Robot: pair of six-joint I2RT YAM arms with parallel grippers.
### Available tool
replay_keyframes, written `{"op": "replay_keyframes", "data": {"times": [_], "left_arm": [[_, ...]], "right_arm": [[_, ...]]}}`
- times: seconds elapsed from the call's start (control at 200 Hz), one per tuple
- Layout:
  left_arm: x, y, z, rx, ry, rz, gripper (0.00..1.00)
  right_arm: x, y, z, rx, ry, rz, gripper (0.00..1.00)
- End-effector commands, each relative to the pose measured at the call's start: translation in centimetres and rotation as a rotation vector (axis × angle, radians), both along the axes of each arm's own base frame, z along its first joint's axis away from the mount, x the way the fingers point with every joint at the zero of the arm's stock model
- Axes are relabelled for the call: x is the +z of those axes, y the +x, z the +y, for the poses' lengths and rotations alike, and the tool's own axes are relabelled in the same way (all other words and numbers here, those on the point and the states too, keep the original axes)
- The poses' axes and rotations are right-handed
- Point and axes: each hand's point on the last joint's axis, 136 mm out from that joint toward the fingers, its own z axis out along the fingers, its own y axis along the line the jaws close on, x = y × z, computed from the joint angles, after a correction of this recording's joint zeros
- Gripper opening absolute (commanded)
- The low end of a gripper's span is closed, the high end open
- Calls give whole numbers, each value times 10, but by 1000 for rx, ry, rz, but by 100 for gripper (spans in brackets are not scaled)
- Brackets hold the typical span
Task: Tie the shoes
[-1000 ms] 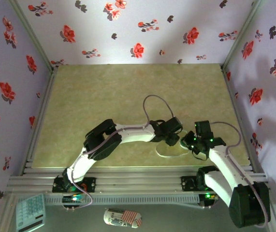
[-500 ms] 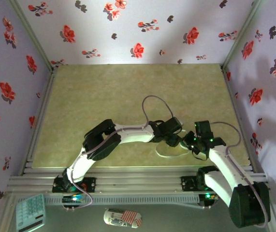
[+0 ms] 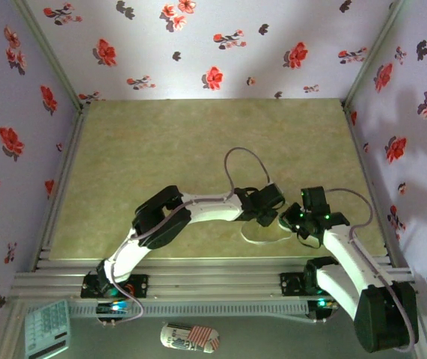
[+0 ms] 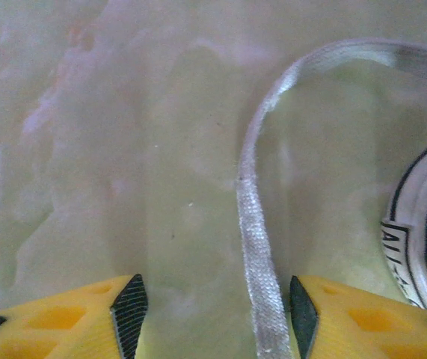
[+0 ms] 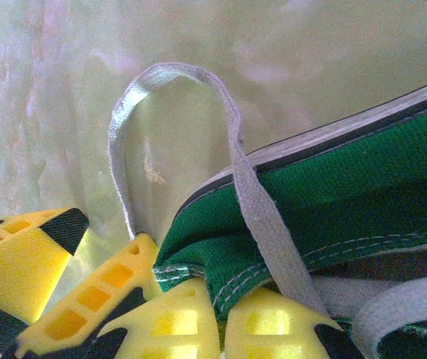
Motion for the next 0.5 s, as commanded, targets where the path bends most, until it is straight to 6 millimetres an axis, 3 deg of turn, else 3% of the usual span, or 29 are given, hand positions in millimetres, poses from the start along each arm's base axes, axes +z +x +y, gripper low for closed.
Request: {"op": "replay_keyframes", "data": {"times": [0.0,0.12,0.245,0.38,0.49], "left_arm": [[-28,-5,14,17,94,20,45],[-20,-2,15,34,77,10,28],[1,5,12,53,29,-2,4],[37,14,10,61,-46,-31,0],[73,28,14,96,-133,-44,0]], "right_arm": [[-23,-19,-3,0,-17,87,0],[-22,-19,-5,-1,-26,84,0],[-19,-18,-6,2,-38,73,0],[-8,-12,-8,19,-59,34,0],[17,1,-11,44,-97,-41,0]]}}
